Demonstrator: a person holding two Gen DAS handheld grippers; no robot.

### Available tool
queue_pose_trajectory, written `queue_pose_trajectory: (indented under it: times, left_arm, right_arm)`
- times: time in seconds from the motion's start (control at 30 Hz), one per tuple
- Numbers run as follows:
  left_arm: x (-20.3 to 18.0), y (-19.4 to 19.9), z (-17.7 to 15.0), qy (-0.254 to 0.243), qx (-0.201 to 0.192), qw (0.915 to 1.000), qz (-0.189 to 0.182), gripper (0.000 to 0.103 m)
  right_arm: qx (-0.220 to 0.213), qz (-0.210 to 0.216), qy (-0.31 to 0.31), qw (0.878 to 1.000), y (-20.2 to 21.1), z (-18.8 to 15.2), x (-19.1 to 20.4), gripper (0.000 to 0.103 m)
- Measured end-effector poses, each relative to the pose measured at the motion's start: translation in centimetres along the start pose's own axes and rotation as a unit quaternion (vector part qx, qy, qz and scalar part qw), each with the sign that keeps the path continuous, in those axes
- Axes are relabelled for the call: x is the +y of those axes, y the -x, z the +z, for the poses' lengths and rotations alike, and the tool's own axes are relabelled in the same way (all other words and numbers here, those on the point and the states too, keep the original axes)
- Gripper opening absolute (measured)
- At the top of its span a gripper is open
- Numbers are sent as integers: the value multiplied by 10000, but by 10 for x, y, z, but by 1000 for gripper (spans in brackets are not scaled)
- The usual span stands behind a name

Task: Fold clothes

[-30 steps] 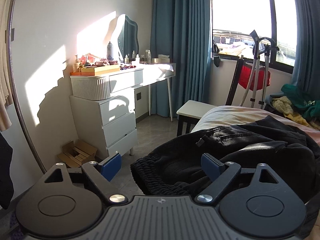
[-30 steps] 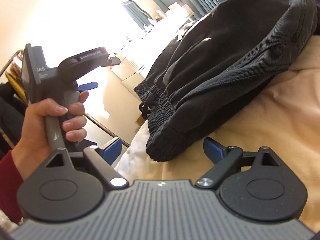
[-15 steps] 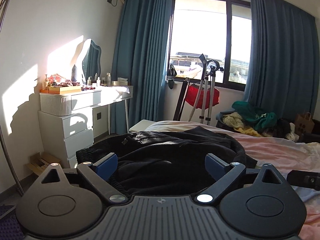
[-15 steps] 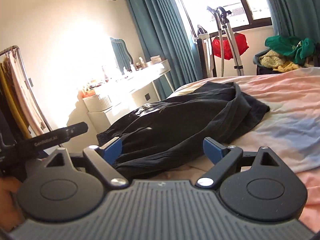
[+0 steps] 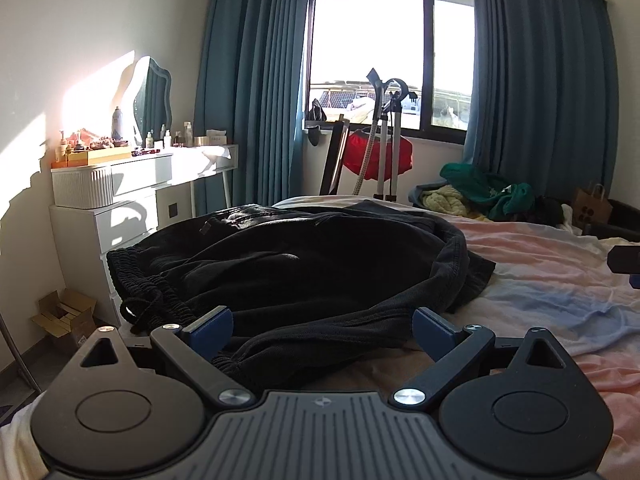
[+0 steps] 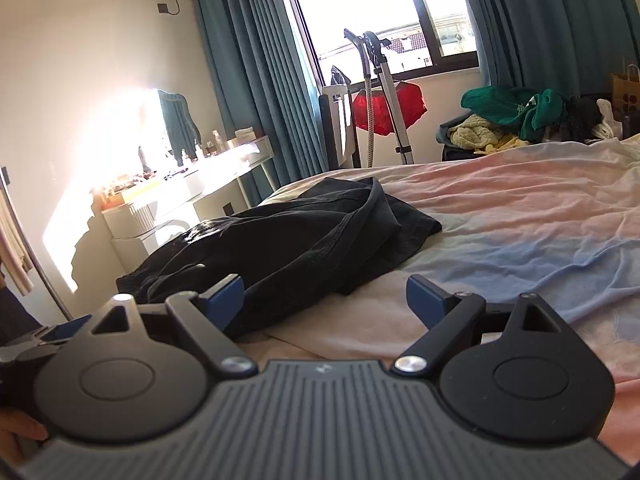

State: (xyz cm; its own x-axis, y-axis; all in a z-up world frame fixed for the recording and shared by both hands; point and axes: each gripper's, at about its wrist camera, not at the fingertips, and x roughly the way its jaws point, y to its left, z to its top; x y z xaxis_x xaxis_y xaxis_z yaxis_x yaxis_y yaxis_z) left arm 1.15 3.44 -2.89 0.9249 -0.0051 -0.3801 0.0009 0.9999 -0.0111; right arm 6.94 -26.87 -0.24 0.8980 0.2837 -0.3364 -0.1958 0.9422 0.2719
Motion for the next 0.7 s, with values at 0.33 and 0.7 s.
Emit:
queue_pose_trajectory:
  times: [0.33,0.7]
  left_arm:
    - [-20,-23,-4,-350,314,9978,-460,92]
    - [-101,-153,51,-875,472,9932,-606,77]
  right_arm:
    - [-177,-318,-172,9992,12,3,-9,90]
    - [-215,-838,-548,9947,10,10,-46,90]
